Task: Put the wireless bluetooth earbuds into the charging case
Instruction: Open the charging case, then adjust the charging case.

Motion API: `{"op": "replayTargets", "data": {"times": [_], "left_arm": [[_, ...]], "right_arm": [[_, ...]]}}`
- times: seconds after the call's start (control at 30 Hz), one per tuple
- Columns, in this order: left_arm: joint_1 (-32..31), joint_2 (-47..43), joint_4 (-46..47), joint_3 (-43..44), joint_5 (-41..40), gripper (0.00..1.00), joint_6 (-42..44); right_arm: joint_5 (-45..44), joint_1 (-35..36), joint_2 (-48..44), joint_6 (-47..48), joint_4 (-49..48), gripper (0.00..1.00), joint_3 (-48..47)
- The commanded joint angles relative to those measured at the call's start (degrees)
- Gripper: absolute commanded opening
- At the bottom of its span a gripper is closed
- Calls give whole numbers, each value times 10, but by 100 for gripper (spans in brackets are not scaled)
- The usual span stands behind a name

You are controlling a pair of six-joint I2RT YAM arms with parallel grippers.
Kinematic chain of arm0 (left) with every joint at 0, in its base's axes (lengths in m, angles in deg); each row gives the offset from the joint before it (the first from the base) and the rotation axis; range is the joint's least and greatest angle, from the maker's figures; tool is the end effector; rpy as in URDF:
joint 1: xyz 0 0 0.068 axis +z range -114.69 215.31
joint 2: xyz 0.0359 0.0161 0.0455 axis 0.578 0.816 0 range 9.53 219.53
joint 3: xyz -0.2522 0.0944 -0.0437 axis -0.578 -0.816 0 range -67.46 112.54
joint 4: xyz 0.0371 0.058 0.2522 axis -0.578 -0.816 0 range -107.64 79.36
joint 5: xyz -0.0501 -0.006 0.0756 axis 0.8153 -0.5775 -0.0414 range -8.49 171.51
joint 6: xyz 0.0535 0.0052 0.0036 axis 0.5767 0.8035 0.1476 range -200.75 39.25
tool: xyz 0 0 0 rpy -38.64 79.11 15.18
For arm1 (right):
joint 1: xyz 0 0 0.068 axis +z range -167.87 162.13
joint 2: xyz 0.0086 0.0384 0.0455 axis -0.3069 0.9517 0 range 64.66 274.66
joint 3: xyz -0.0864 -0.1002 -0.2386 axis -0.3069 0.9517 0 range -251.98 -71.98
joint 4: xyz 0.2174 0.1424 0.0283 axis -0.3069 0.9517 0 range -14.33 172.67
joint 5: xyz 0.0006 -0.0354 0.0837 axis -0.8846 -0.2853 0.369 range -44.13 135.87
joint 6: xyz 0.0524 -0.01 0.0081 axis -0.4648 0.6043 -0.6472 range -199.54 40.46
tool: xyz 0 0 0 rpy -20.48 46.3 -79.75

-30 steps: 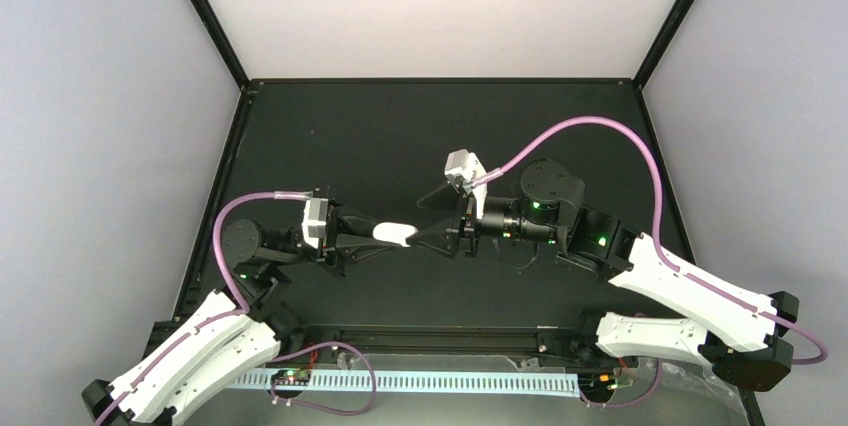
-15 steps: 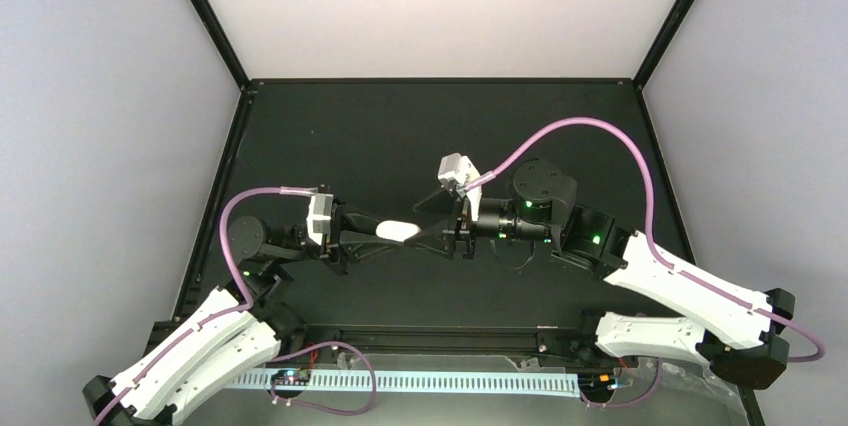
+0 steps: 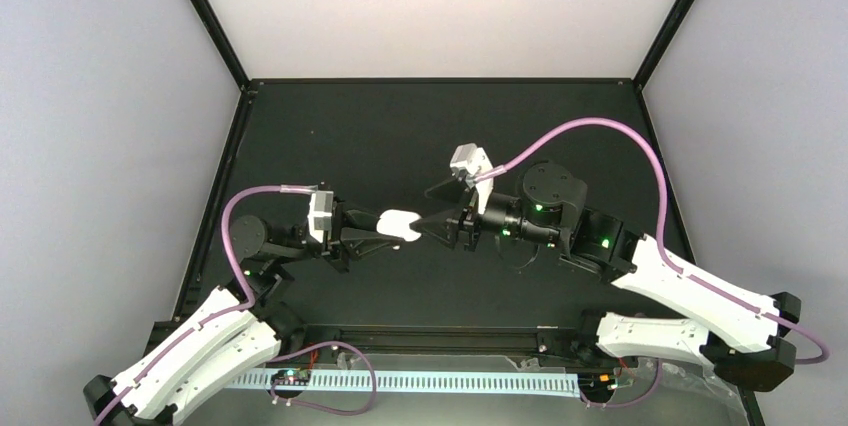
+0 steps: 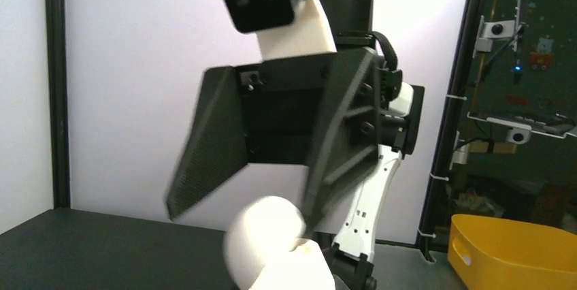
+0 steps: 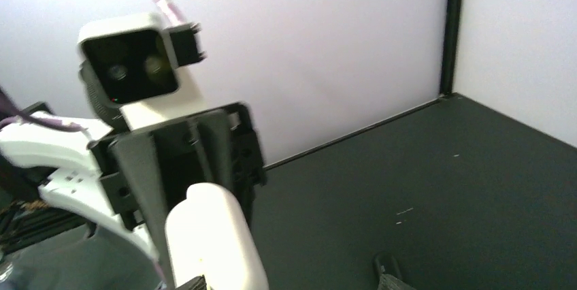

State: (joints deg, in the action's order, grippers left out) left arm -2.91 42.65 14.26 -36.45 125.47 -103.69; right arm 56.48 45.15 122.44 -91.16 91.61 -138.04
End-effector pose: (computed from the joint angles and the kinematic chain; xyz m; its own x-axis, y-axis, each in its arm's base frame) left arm 0.0929 -0.1045 0.3472 -0.0893 -0.2866 -0.9539 0.9918 0.0626 -0.1117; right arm 0.0944 0.1999 0.4169 -0.2524 -0.0592 -0.9658 -0.9269 0.3013 0.2237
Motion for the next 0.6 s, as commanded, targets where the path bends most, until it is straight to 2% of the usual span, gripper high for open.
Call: {"op": "replayTargets", "data": {"times": [0.0,0.17,0.4,0.57], "left_arm": [[-2,-6,15,4,27,2,4],[-2,-7,8,3,24,2,9],[-2,-7,2,3,20,2,12],[-2,-7,5,3,22,2,7]], "right_arm": [[-78,-5,-15,-11,-13,66,-7],[-54,-5,-25,-13,-23,69,-5],[61,-4,-9,-5,-19,69,-22],[59,-5,8,-1,-6,65,-32]]}}
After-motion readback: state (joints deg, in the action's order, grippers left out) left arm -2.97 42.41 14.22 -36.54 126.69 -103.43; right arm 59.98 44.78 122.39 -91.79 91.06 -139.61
